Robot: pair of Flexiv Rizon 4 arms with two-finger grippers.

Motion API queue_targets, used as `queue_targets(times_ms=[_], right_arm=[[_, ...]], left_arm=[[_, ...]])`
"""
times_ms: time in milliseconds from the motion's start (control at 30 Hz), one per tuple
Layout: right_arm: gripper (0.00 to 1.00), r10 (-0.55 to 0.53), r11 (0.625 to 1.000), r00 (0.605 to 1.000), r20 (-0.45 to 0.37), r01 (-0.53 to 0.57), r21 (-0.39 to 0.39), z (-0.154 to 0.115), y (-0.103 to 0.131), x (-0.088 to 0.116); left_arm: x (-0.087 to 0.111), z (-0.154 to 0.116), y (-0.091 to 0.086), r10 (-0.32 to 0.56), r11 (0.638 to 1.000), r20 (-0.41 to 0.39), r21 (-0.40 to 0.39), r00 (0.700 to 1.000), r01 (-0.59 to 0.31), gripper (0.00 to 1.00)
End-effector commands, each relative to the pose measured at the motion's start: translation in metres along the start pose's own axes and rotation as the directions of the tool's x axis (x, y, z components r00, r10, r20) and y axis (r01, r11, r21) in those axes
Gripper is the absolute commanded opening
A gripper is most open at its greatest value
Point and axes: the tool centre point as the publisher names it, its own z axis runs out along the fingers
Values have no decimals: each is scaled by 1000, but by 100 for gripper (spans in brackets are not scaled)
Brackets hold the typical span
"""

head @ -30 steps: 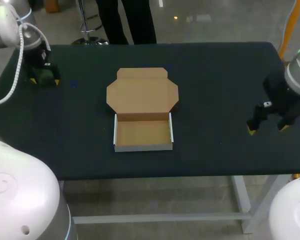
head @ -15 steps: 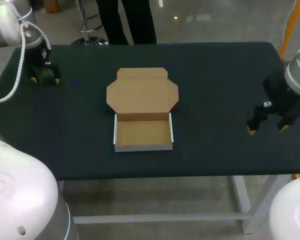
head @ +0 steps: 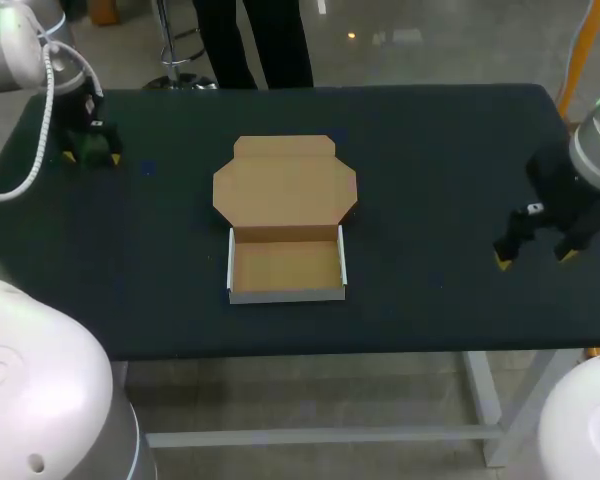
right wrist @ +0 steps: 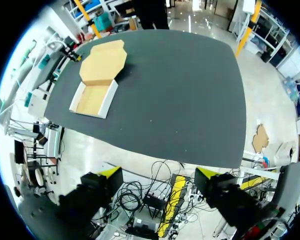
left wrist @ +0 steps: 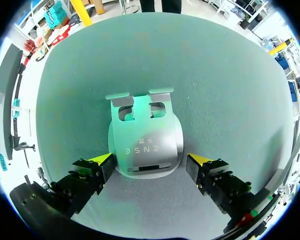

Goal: Assemble the packaging by folding the flat box into shape, placing the metal phone stand inside, and closing the box properly

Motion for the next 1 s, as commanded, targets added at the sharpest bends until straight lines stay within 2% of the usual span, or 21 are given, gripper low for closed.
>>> queue_targets(times_ms=[33, 667, 767, 1000], right_arm=[[100, -1, 998, 1000, 9, 1, -63, 1, -8, 3], [100, -1, 998, 1000, 9, 1, -63, 1, -8, 3], [100, -1, 998, 1000, 9, 1, -63, 1, -8, 3], [100, -1, 998, 1000, 9, 1, -63, 1, -8, 3]], left_arm=[[-3, 3, -7, -3, 1000, -2, -12, 1000, 2, 100], [-6, 4, -21, -15, 1000, 0, -6, 1000, 15, 100], [-6, 4, -23, -17, 1000, 0, -7, 1000, 17, 99], [-6, 6, -27, -21, 1000, 7, -13, 1000, 21, 89]])
